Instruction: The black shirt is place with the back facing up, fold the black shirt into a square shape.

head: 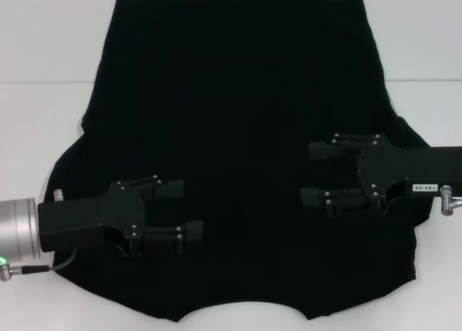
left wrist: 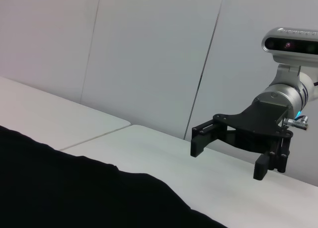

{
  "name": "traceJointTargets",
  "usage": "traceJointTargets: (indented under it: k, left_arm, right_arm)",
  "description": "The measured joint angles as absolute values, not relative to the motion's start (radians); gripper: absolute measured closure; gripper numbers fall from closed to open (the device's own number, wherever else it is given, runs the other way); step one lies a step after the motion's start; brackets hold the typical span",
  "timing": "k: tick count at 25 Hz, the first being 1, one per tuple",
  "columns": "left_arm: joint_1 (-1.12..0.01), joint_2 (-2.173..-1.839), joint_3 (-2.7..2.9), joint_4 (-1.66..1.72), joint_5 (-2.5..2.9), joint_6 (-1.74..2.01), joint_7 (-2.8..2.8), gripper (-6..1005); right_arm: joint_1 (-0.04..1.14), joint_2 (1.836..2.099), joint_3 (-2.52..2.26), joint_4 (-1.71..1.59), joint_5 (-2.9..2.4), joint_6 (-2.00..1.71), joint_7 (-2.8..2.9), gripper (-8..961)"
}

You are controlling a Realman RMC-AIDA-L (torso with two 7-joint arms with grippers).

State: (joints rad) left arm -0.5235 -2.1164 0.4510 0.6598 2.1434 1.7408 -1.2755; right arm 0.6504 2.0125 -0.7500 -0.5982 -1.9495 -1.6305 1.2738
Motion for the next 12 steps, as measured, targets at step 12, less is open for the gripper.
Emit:
traceJointTargets:
  k: [12]
  left_arm:
    - [-0.525, -2.115, 0.451, 0.66, 2.145, 1.74, -1.276, 125]
  right_arm:
    - [0.65, 2.014, -0.75, -0.598, -1.95, -1.631, 1.272, 71]
